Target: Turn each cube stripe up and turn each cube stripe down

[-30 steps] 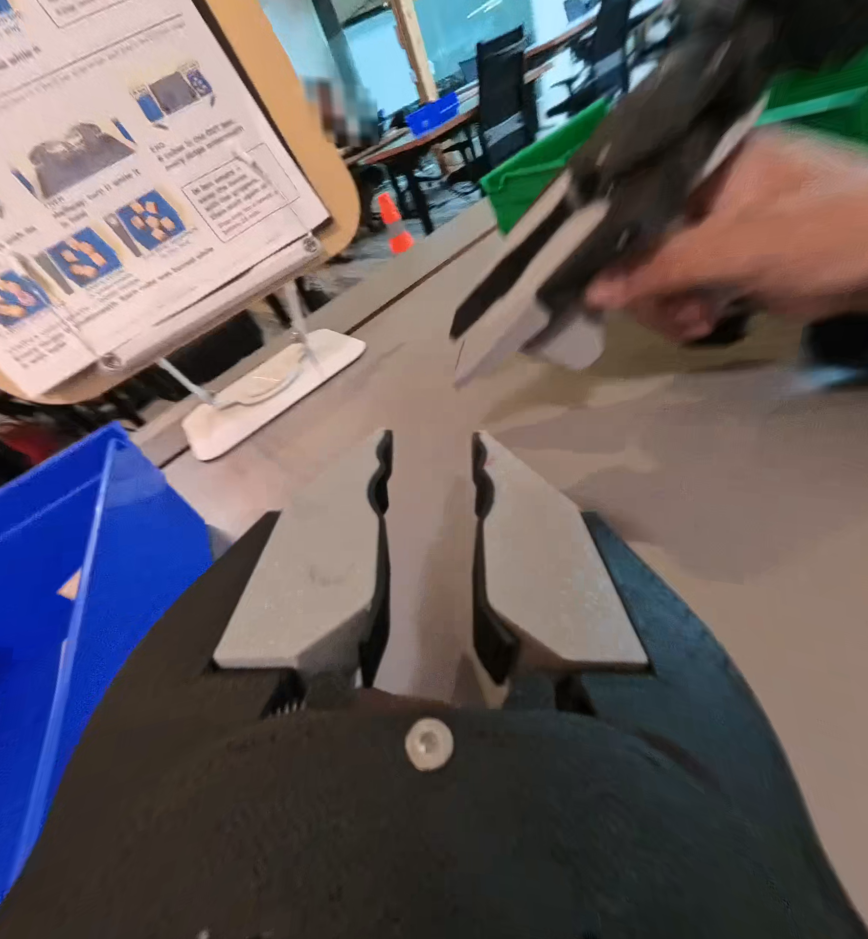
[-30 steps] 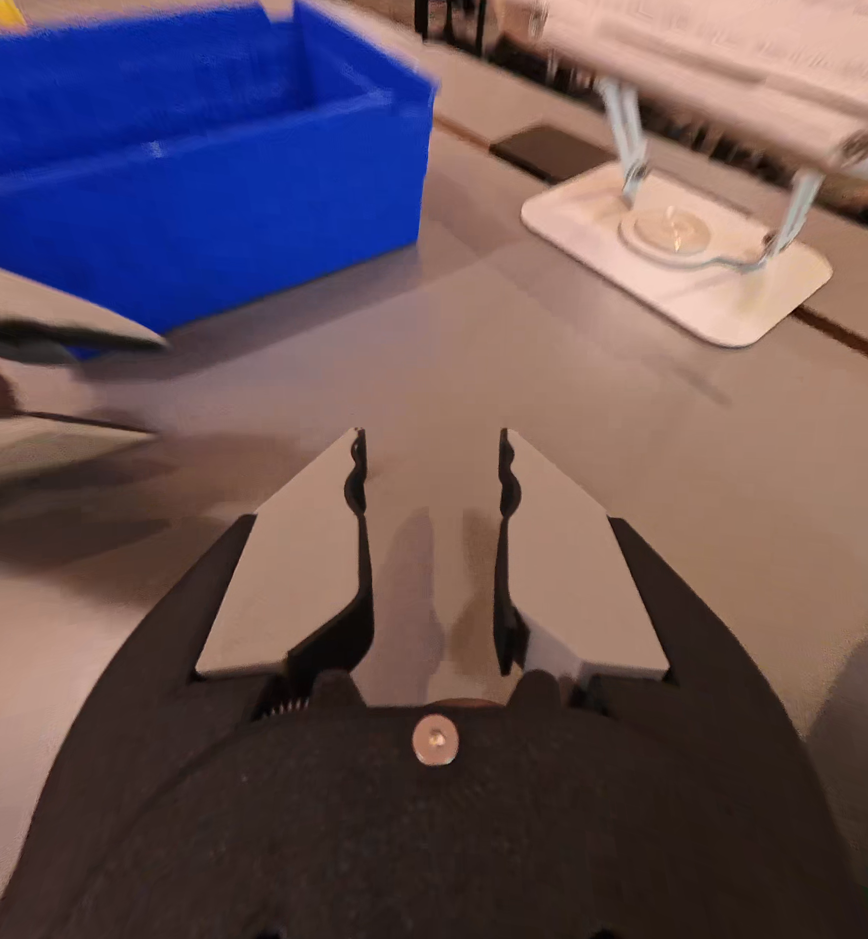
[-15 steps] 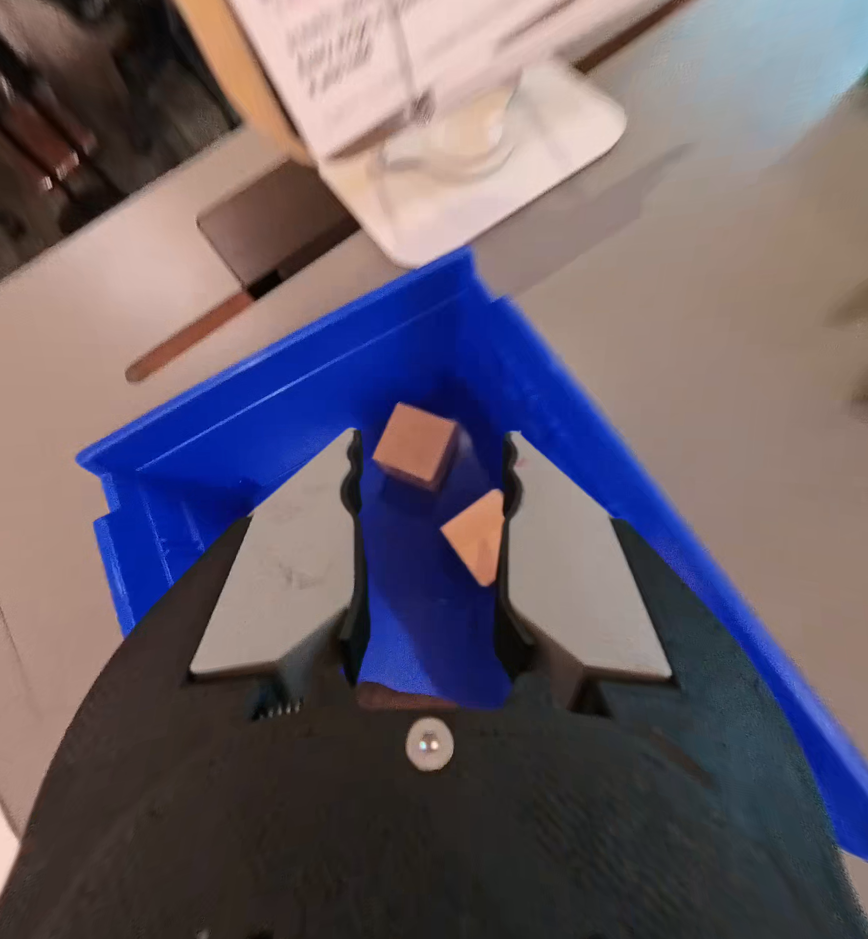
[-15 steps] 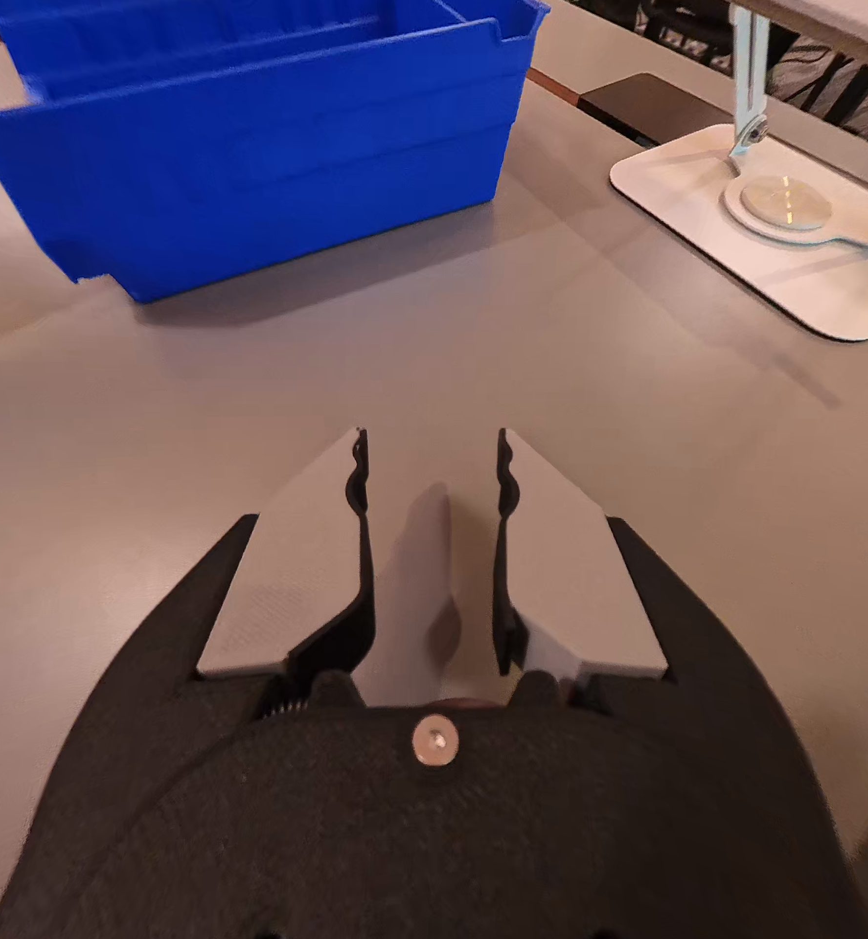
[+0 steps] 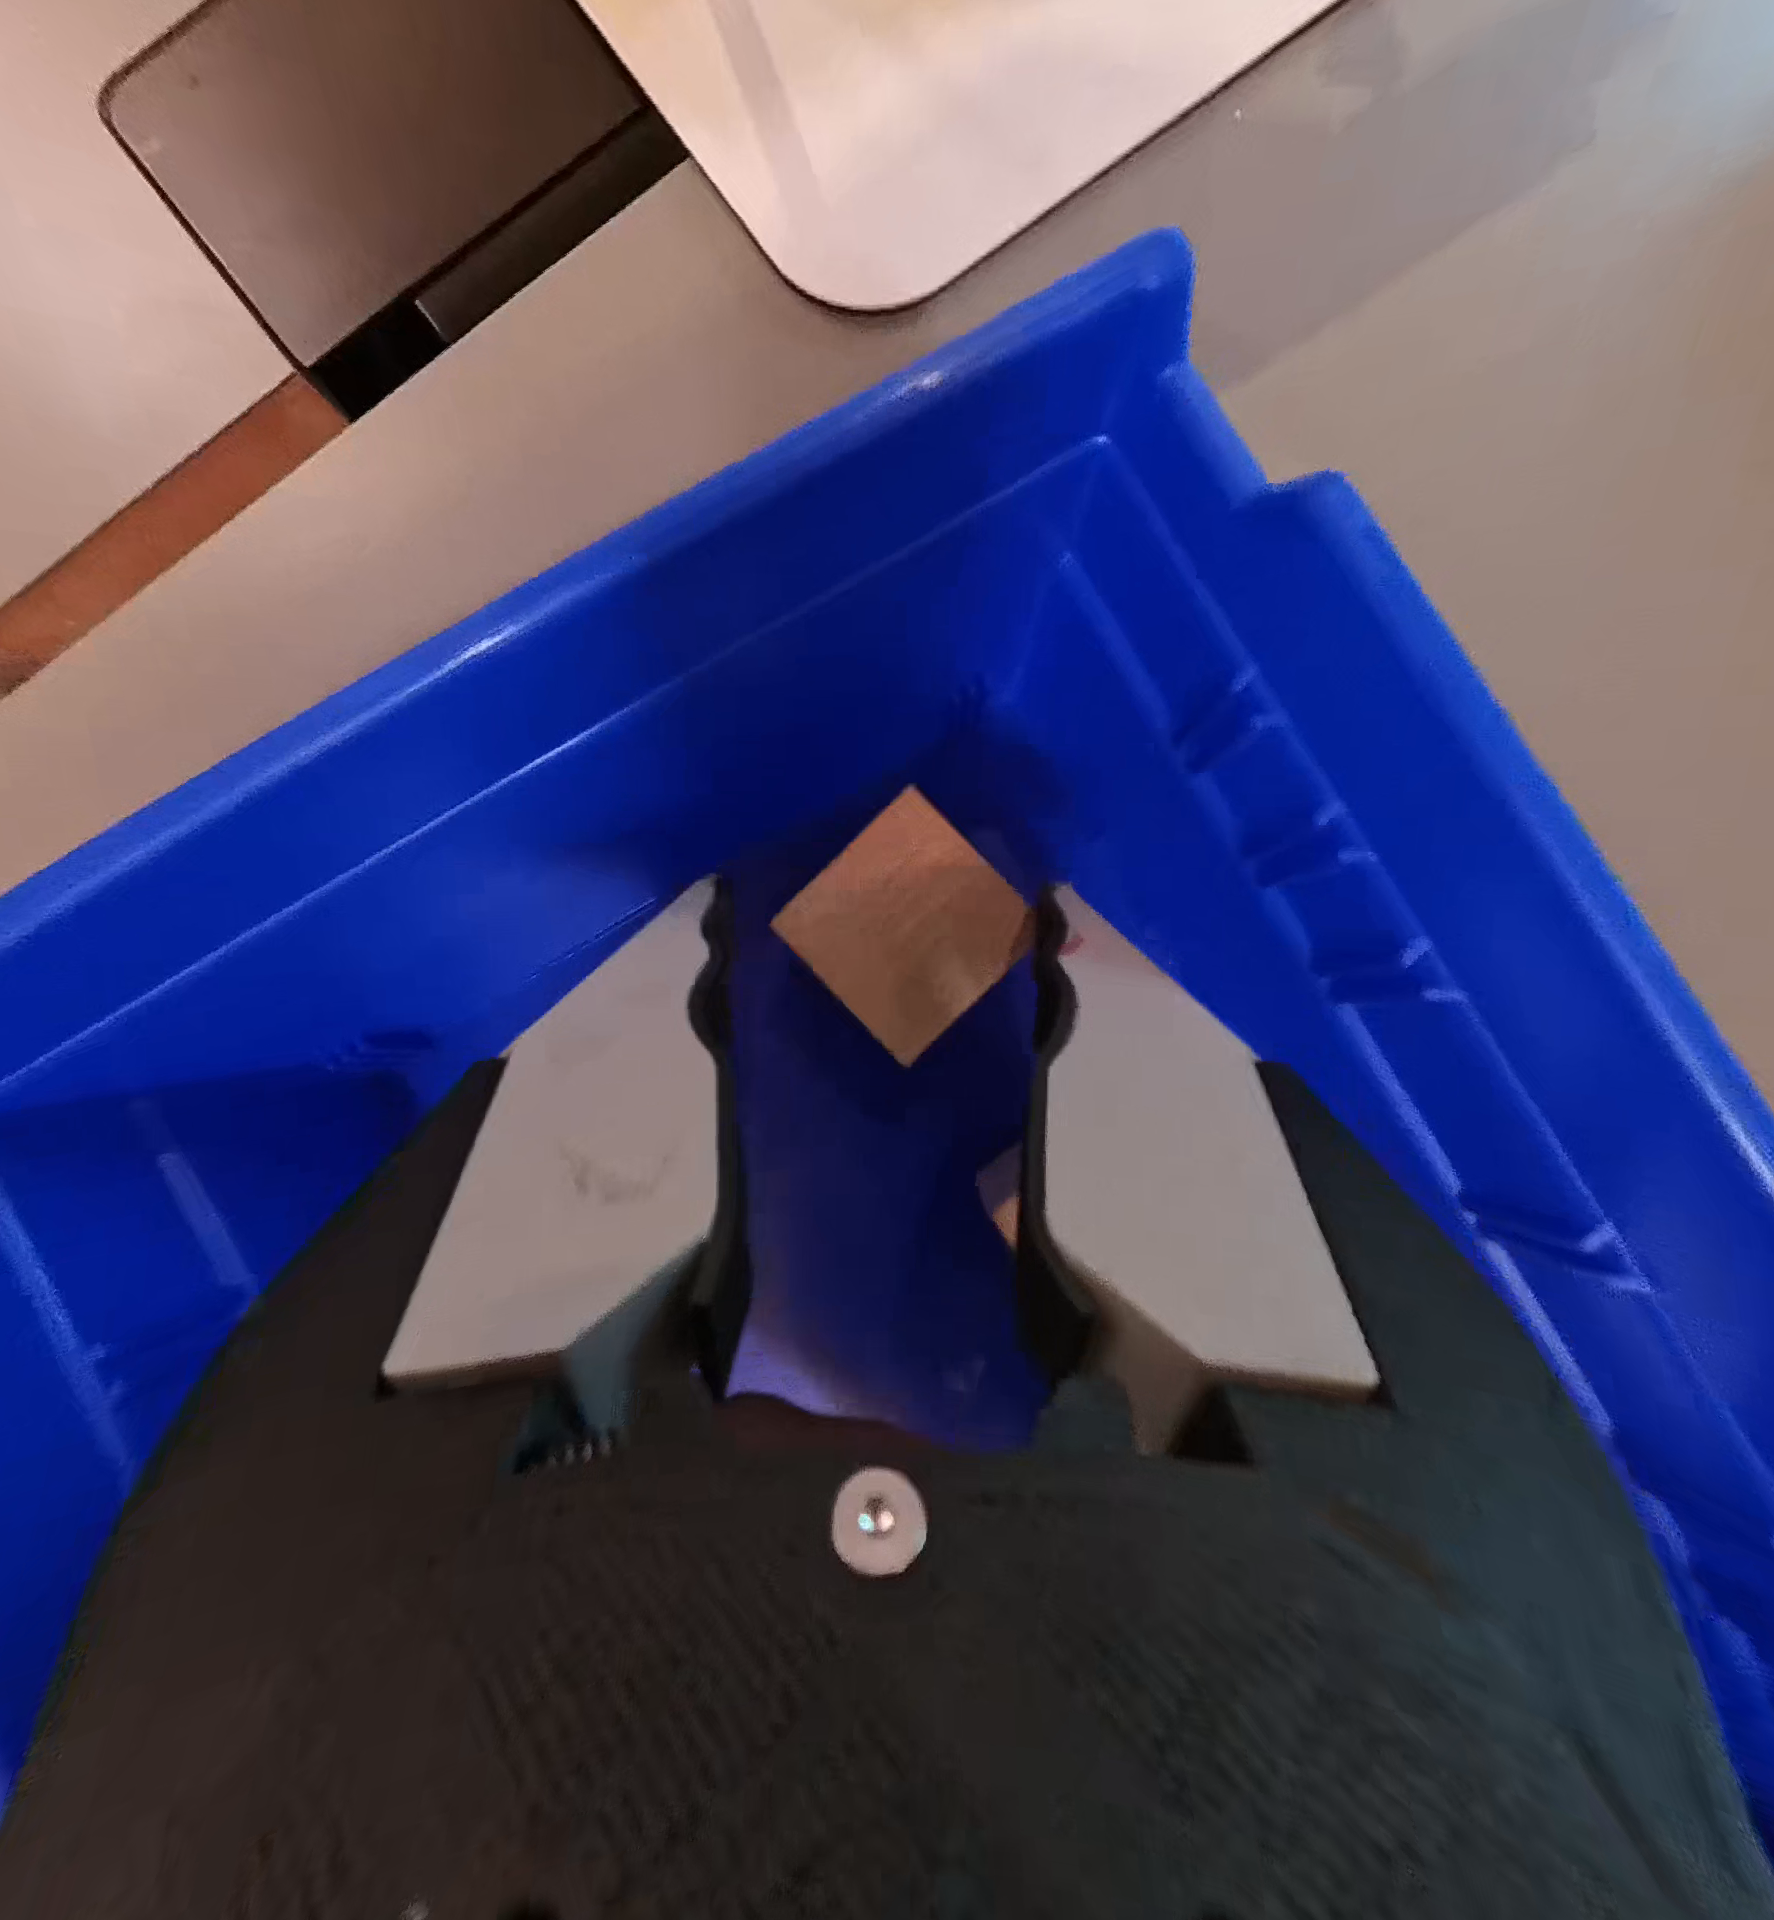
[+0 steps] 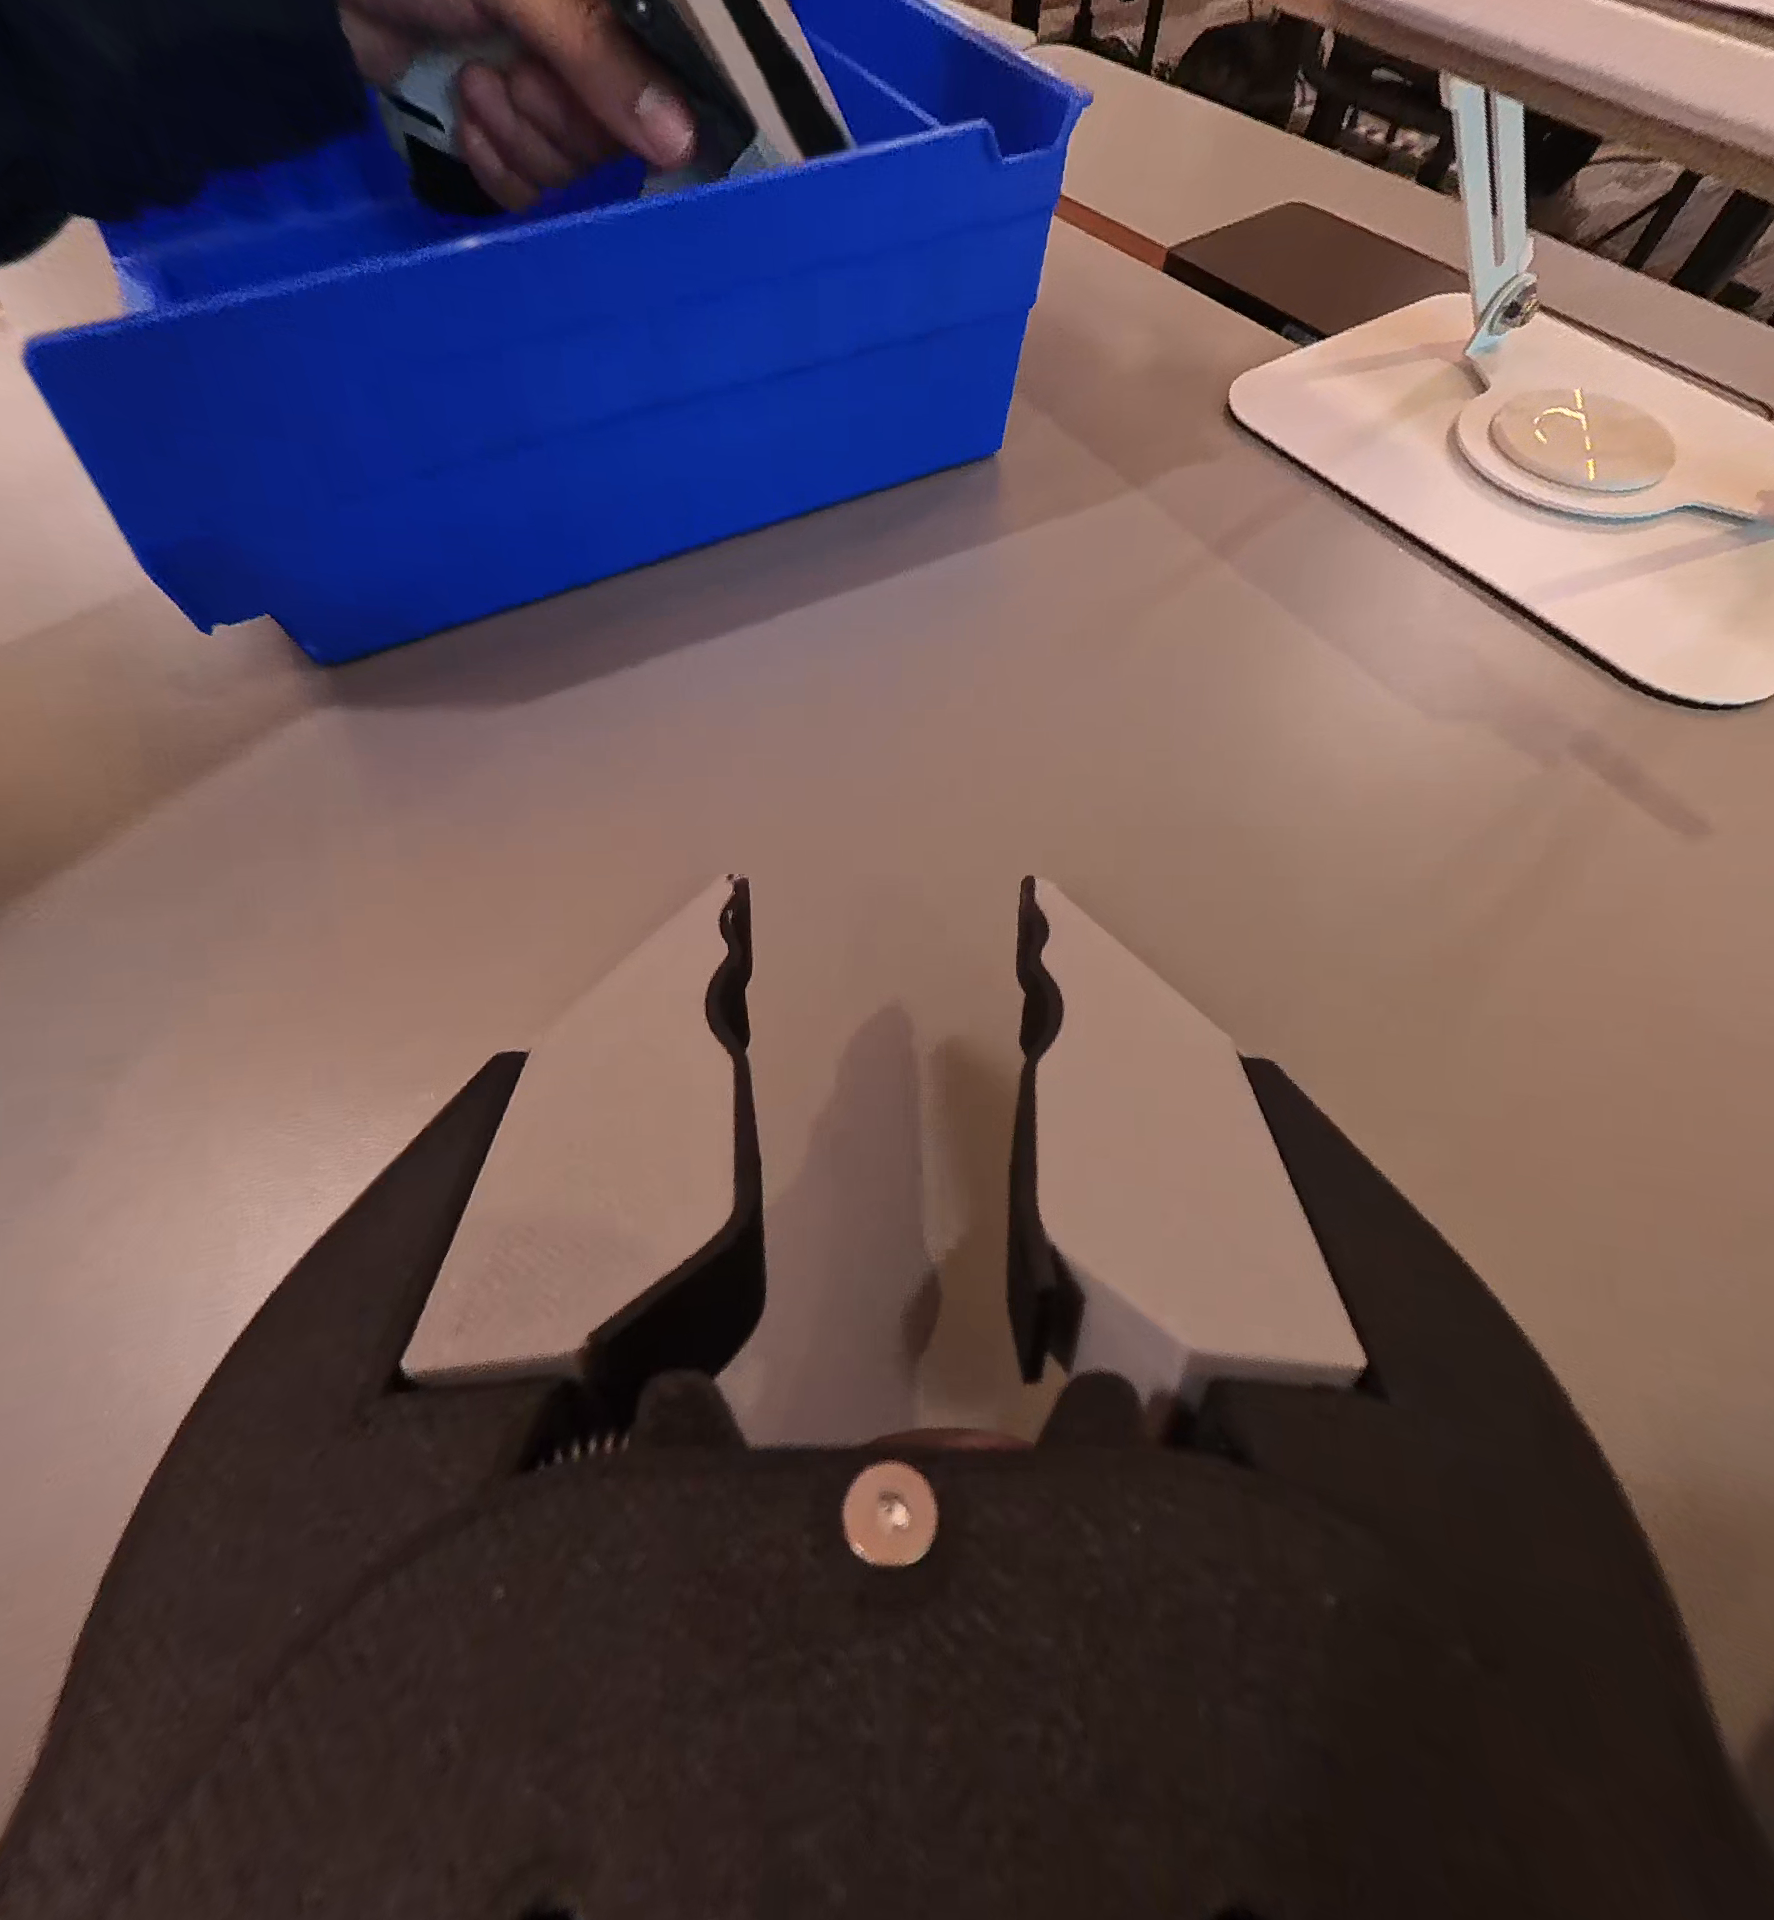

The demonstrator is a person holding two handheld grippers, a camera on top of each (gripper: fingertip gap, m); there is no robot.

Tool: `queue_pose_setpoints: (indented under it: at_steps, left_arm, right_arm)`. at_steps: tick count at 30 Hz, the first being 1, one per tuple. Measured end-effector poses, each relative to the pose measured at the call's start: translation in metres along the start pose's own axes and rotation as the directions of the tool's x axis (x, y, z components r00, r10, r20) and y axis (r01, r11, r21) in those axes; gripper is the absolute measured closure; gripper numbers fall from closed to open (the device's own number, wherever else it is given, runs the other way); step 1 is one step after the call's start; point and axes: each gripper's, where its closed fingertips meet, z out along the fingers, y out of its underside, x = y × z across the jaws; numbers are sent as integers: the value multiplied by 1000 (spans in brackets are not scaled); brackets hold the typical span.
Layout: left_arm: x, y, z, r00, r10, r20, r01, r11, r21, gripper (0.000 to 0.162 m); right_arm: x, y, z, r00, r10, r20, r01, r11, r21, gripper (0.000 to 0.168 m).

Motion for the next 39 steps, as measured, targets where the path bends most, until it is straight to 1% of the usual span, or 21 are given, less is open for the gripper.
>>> queue_pose_setpoints:
  at_steps: [4, 7, 9, 10, 11, 12, 14, 16, 17, 19, 21, 23, 26, 28, 32, 34, 36, 37, 39]
  left_arm:
    - [0, 6, -6, 998, 56, 23, -56, 998, -31, 105]
    - [2, 5, -5, 996, 87, 13, -87, 996, -38, 107]
    - [-2, 3, -6, 992, 119, 35, -117, 992, -54, 107]
    - [-5, 1, -8, 993, 109, 50, -106, 993, -60, 110]
    - [-6, -1, -10, 995, 83, 56, -79, 995, -60, 109]
    - [-7, -3, -12, 997, 40, 63, -37, 998, -58, 104]
    - [-7, -3, -11, 994, -82, 69, 86, 994, -67, 96]
    - [-4, 4, -8, 979, -194, 58, 199, 973, -112, 77]
    - [-8, 9, -7, 969, -230, 93, 241, 961, -138, 74]
    - [-21, 17, -6, 946, -267, 186, 296, 944, -149, 76]
    - [-20, 19, -2, 927, -324, 191, 351, 927, -130, 82]
    - [-13, 19, 4, 919, -357, 169, 379, 917, -123, 91]
    - [-5, 26, 14, 932, -313, 184, 343, 925, -162, 94]
    - [-3, 24, 16, 942, -282, 182, 310, 939, -150, 113]
    - [-15, 24, 9, 952, -197, 233, 233, 962, -140, 113]
    - [-20, 19, 1, 952, -198, 234, 225, 970, -95, 114]
    - [-19, 8, -14, 959, -212, 188, 216, 976, -2, 114]
    - [-15, -3, -23, 968, -206, 140, 198, 978, 69, 114]
    - [8, -25, -49, 987, -159, -18, 159, 962, 223, 113]
  right_arm:
    - [-2, -3, -1, 1000, -2, 2, 2, 1000, 14, 120]
    - [-3, -2, 0, 1000, -5, 3, 5, 1000, 8, 120]
    - [-3, -1, -1, 1000, -10, 0, 10, 1000, 6, 120]
    - [-2, -1, -1, 1000, -12, -3, 12, 1000, 5, 120]
    - [-2, -1, -1, 1000, -12, -4, 12, 1000, 6, 120]
    - [-3, -2, -1, 1000, -12, -1, 12, 1000, 9, 120]
    - [-5, -3, 0, 1000, -10, 10, 10, 1000, 10, 120]
    - [-7, -1, 1, 1000, -17, 16, 17, 1000, 0, 120]
    - [-8, 0, 3, 1000, -24, 17, 24, 1000, -9, 120]
    - [-9, 3, 4, 999, -42, 10, 42, 999, -21, 120]
    - [-10, 2, 4, 998, -57, 4, 57, 998, -18, 120]
    - [-10, 0, 3, 998, -56, 8, 56, 998, -9, 120]
    - [-10, -1, 2, 999, -52, 7, 52, 999, -4, 120]
    - [-9, -2, 0, 999, -52, 3, 52, 999, 0, 120]
    - [-7, -3, -1, 999, -41, 3, 41, 999, 8, 120]
    - [-7, -3, -1, 999, -39, 6, 39, 999, 7, 120]
    - [-8, -3, -1, 999, -36, 12, 36, 999, 8, 120]
    - [-9, -3, -1, 999, -33, 18, 33, 999, 8, 120]
    - [-11, -4, 0, 999, -19, 42, 19, 1000, 10, 119]
